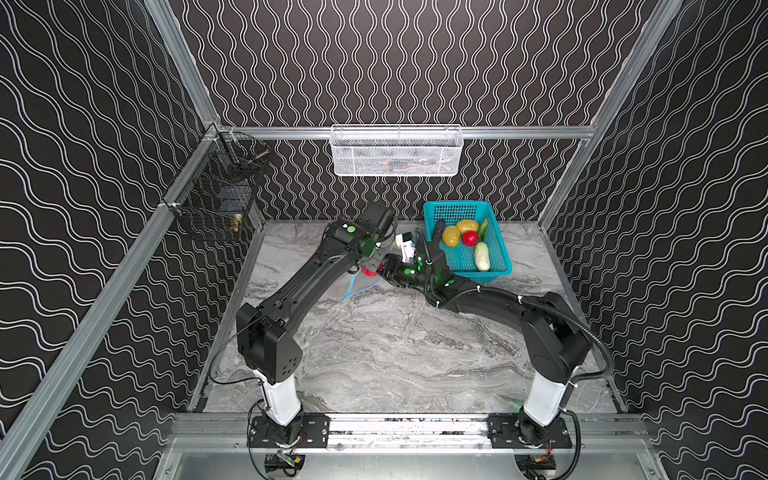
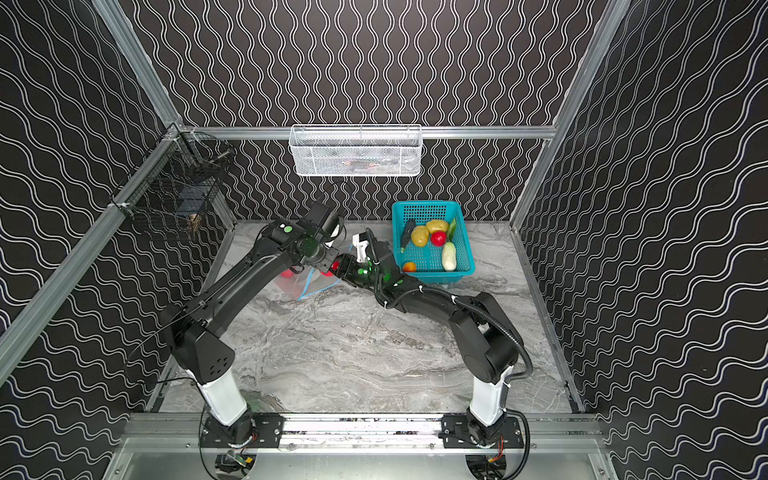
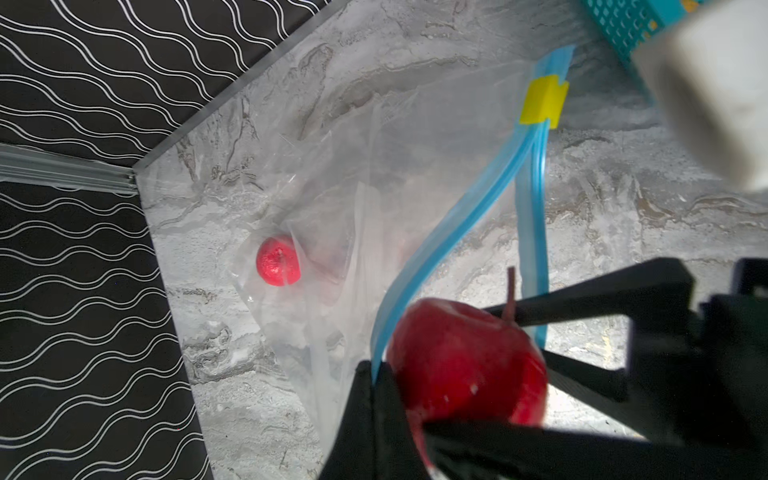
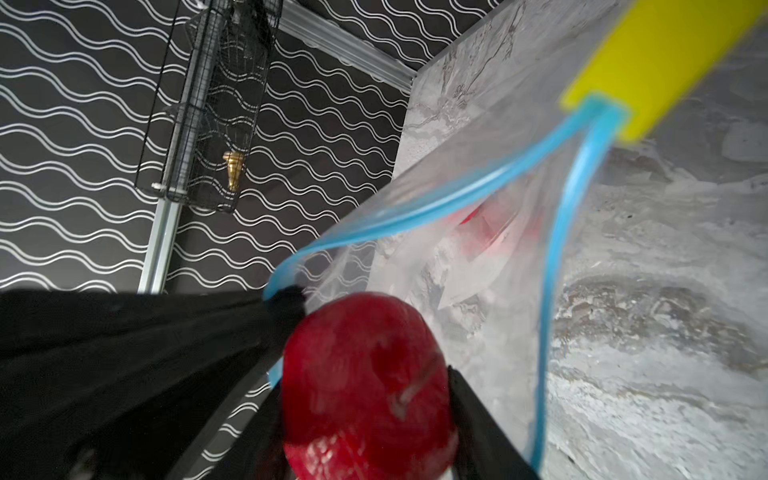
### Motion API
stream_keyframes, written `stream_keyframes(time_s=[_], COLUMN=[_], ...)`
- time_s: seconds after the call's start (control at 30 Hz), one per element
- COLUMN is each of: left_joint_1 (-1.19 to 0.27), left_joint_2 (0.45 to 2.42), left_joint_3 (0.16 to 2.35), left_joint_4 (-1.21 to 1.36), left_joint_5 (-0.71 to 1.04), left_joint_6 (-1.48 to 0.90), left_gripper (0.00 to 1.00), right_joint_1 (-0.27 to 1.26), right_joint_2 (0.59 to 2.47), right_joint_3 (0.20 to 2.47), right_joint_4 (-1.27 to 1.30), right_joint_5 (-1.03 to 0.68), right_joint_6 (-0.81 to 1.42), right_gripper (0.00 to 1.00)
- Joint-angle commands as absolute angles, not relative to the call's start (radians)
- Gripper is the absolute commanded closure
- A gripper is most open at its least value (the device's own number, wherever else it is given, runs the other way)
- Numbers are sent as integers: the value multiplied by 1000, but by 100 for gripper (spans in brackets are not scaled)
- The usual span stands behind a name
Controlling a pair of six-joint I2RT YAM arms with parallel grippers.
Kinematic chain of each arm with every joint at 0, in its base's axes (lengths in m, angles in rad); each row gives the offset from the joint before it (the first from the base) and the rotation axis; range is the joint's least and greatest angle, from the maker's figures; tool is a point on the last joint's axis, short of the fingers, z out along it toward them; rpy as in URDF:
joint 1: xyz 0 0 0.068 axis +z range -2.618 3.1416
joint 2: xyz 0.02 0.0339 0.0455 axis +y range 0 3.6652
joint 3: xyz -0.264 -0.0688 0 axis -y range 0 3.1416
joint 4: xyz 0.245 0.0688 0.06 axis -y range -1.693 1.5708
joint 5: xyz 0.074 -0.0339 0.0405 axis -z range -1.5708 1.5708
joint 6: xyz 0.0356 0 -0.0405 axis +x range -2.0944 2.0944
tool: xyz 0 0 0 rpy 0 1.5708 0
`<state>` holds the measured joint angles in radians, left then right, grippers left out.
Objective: Place the food in the zip-top bag and seal the zipper
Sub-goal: 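Lower the red apple into the bag opening and open the right gripper, then push the apple deeper into the bag with the right gripper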
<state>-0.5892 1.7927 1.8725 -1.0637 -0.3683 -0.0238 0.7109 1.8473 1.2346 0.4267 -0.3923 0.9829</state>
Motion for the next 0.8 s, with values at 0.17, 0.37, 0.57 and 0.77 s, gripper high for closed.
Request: stream_keyframes(time_s=[0.17,0.37,0.57,0.77], left_joint_1=[-589,-590,-590,-589], left_joint_2=[1790,1806,1819,1820], left_joint_3=[1885,1897,1908,1916], left_joint_4=[-1068,-1074,-1081,-1083], left_joint_5=[-347,-349,-348,-349], left_joint_6=[-34,-35,-36,-36], left_gripper=[100,100,100,100], right_joint_1=[726,727,729,732], right_joint_2=[1885,1863,1823,1784], right_joint_3=[1288,1266,1259,1264], right_joint_4=[409,413,380,300], right_joint_5=[-361,-349,-326,-282], right_joint_6=[997,982,953,937], right_gripper=[24,11,8,2])
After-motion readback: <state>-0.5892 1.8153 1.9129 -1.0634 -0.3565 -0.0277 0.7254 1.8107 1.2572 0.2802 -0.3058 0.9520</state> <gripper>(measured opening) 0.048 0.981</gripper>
